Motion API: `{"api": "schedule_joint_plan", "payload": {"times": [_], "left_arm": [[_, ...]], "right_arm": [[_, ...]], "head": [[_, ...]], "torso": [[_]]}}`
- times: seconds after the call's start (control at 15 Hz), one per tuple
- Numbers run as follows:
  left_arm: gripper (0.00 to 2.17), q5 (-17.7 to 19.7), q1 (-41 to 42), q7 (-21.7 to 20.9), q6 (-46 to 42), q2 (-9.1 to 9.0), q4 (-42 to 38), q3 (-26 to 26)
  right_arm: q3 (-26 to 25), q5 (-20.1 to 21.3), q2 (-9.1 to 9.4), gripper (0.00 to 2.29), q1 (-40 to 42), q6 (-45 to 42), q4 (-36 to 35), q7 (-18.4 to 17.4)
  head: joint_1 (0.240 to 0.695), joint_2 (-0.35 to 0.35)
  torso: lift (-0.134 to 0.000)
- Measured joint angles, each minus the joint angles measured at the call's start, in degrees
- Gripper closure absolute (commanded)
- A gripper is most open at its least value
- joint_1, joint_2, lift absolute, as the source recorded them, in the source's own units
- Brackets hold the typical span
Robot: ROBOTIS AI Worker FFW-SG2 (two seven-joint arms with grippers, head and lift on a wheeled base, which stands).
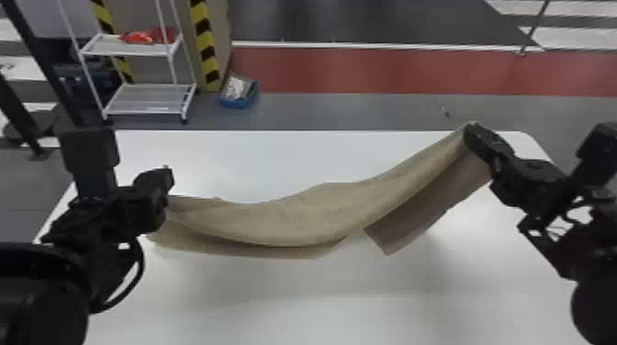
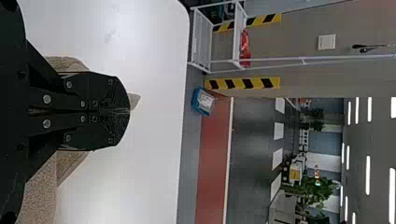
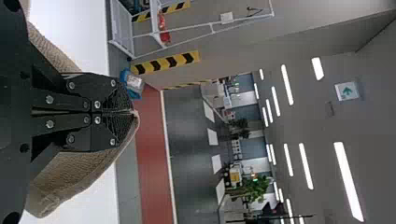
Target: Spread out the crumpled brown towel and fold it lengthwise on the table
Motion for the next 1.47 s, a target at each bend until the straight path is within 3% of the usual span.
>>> {"api": "schedule_joint_plan", "payload": {"times": [0.33, 0.6, 0.8, 1.0, 1.07, 1.13, 1.27, 1.4, 1.47], "left_arm": [[1.37, 3.27, -1.66, 0.00, -1.27, -0.41, -2.11, 0.53], [1.37, 4.95, -3.54, -0.08, -0.86, -0.31, -2.52, 0.54], [1.37, 4.93, -8.55, -0.29, -1.87, -0.05, 3.85, -0.24], [1.37, 4.55, -13.37, -0.52, -4.89, -0.03, 10.78, -2.09], [1.37, 4.26, -14.16, -0.58, -5.21, -0.10, 11.78, -2.72], [1.37, 4.07, -14.56, -0.60, -5.30, -0.15, 12.17, -3.27], [1.37, 3.93, -14.73, -0.64, -5.21, -0.06, 12.07, -4.26], [1.37, 3.94, -14.26, -0.68, -4.52, 0.43, 10.78, -5.07], [1.37, 3.81, -13.92, -0.68, -4.11, 0.67, 9.99, -5.39]], "right_arm": [[-2.72, -3.89, 0.01, 2.04, -5.97, -2.01, 2.89, 0.50], [-4.81, -5.54, -1.04, 2.04, -9.10, -3.73, 5.61, 0.89], [-4.19, -3.45, -0.98, 2.04, -18.42, -10.94, 18.97, 3.88], [-2.39, -0.11, -0.98, 2.04, -30.00, -24.69, 34.90, 7.20], [-1.87, -0.04, -1.12, 2.04, -31.61, -27.18, 37.28, 8.46], [-1.24, -0.73, -1.91, 2.04, -30.86, -27.78, 37.23, 9.22], [-0.72, -4.84, -5.66, 2.04, -23.04, -26.14, 31.52, 9.92], [-2.80, -7.31, -7.88, 2.04, -10.41, -24.17, 22.94, 9.80], [-4.17, -7.50, -8.10, 2.03, -5.26, -23.83, 20.01, 9.80]], "head": [[0.605, -0.047], [0.572, -0.079], [0.531, -0.082], [0.479, -0.081], [0.466, -0.080], [0.460, -0.081], [0.484, -0.098], [0.526, -0.118], [0.575, -0.141]], "torso": [[-0.124], [-0.124], [-0.124], [-0.124], [-0.124], [-0.124], [-0.124], [-0.124], [-0.124]]}}
